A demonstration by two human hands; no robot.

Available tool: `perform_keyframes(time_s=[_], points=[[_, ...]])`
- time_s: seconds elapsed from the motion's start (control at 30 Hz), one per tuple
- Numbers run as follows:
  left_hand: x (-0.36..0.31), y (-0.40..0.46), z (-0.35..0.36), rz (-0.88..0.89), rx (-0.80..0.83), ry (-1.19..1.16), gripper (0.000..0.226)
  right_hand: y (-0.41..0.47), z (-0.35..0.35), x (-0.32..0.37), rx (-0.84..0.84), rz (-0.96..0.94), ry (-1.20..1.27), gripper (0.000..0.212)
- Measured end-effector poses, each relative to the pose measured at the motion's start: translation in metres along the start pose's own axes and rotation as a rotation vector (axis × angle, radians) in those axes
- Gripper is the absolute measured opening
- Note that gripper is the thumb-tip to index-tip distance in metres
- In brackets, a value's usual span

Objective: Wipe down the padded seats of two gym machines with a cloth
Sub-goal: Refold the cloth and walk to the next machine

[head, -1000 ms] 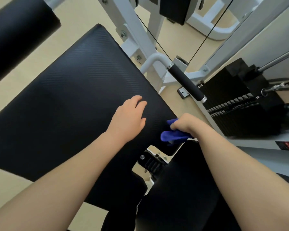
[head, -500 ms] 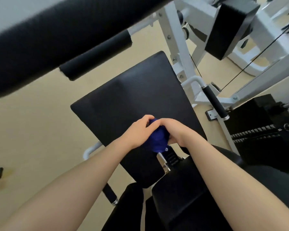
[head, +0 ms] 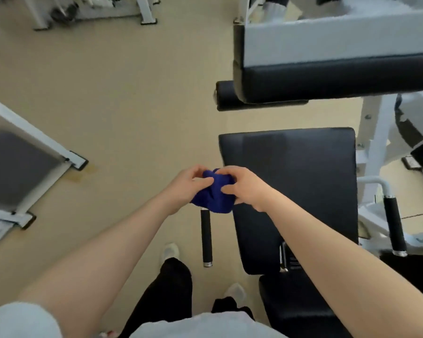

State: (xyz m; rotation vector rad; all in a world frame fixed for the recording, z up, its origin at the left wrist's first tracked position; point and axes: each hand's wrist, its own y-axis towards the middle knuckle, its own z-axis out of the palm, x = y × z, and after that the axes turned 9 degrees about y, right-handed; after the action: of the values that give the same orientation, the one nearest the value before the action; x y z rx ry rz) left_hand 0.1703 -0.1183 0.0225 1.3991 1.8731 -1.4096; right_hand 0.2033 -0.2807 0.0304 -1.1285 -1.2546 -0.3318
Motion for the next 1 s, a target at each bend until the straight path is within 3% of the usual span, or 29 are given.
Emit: perform_keyframes(time_s=[0.1, 0.3, 0.43, 0.6, 0.7, 0.8, 0.9, 1.0], points=[[0.008, -0.003, -0.045, 0.053, -0.061, -0.076, 0.016, 0.025, 0.030, 0.027, -0.036, -0.085, -0.055, 0.038], [0.029, 0.029, -0.137, 0.113, -0.026, -0.117, 0.013, 0.093, 0.078, 0.072, -0.124, -0.120, 0.099, 0.017], [0.031, 0.074, -0.209, 0.183, 0.022, -0.100, 0.011, 0.164, 0.103, 0.114, -0.272, -0.155, 0.021, 0.018], [0.032, 0.132, -0.324, 0.180, -0.048, -0.069, 0.015, 0.266, 0.134, 0.201, -0.179, -0.215, -0.066, 0.051], [0.021, 0.170, -0.380, 0.243, -0.104, -0.043, 0.027, 0.322, 0.144, 0.242, -0.232, -0.323, -0.336, 0.036], [0.008, 0.219, -0.413, 0.298, -0.166, 0.103, 0.028, 0.371, 0.137, 0.258, -0.336, -0.319, -0.473, 0.019], [-0.005, 0.282, -0.434, 0.326, -0.181, 0.252, 0.017, 0.418, 0.107, 0.270, -0.400, -0.247, -0.495, 0.016], [-0.022, 0.353, -0.447, 0.366, -0.134, 0.324, 0.014, 0.472, 0.063, 0.286, -0.397, -0.193, -0.380, 0.014]])
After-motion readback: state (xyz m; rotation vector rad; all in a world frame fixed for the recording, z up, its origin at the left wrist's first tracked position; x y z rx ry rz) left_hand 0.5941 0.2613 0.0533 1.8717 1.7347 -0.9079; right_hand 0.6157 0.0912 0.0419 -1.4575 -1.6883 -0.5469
